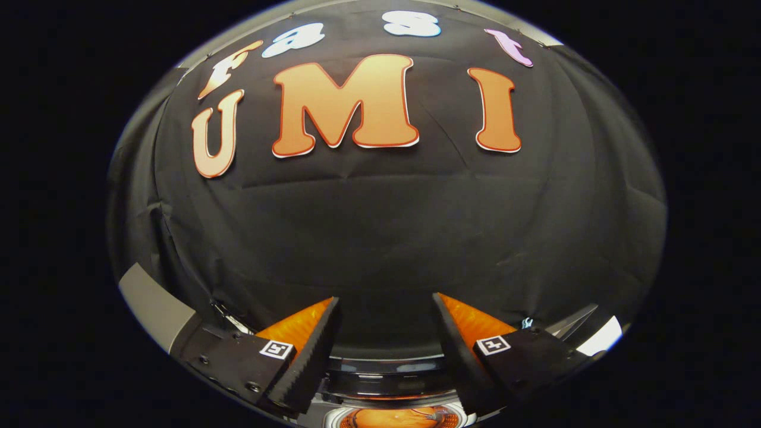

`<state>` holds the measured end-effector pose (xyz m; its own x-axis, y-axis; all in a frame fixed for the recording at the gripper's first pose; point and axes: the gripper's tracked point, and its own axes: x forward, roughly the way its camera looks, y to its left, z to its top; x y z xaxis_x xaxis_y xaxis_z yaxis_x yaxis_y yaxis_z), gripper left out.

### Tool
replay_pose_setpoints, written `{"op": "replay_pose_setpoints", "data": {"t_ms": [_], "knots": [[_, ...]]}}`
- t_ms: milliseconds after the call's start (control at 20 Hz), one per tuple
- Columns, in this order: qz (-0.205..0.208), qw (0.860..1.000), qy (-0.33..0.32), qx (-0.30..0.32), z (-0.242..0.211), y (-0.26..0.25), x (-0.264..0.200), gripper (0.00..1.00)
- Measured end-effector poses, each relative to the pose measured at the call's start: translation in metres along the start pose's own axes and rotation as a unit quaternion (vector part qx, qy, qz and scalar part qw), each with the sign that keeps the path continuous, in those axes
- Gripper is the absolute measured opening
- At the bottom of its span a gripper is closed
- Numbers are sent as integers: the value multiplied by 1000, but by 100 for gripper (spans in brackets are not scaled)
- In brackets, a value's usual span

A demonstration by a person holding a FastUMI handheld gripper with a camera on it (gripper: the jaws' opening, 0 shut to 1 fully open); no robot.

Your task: Put the clothes into the washing machine and then close the washing machine lid.

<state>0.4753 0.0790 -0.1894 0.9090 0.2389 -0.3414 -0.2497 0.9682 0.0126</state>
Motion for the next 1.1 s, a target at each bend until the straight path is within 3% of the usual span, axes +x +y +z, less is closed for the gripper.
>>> {"op": "replay_pose_setpoints", "data": {"t_ms": [400, 1100], "knots": [[4, 999, -40, 6, -1, -1, -9, 98], [2, 998, -57, 0, -21, 1, -65, 97]]}}
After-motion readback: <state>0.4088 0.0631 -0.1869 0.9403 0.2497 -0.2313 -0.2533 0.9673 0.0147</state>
